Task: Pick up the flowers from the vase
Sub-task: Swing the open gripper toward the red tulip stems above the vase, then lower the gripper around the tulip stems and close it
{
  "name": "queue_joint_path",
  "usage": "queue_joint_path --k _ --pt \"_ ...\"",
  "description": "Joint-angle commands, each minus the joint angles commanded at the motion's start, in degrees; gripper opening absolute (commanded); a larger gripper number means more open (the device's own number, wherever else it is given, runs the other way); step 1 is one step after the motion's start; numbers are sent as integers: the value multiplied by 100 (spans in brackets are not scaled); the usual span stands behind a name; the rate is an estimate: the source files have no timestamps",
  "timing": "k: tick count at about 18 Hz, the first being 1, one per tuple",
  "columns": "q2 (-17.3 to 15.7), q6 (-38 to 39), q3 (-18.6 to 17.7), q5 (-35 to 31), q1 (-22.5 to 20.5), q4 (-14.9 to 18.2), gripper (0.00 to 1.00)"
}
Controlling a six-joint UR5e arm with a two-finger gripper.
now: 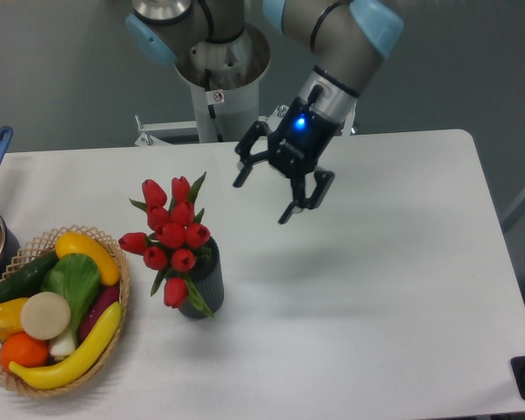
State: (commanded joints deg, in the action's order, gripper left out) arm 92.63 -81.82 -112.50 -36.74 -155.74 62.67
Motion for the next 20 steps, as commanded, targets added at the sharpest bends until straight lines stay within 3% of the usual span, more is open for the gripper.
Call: queue_joint_path --k 2,8,20 --pt "44 -9 -9 96 87 -122 100" --pt "492 26 -9 158 413 -931 100" --pt "668 35 35 141 756 -1029 100"
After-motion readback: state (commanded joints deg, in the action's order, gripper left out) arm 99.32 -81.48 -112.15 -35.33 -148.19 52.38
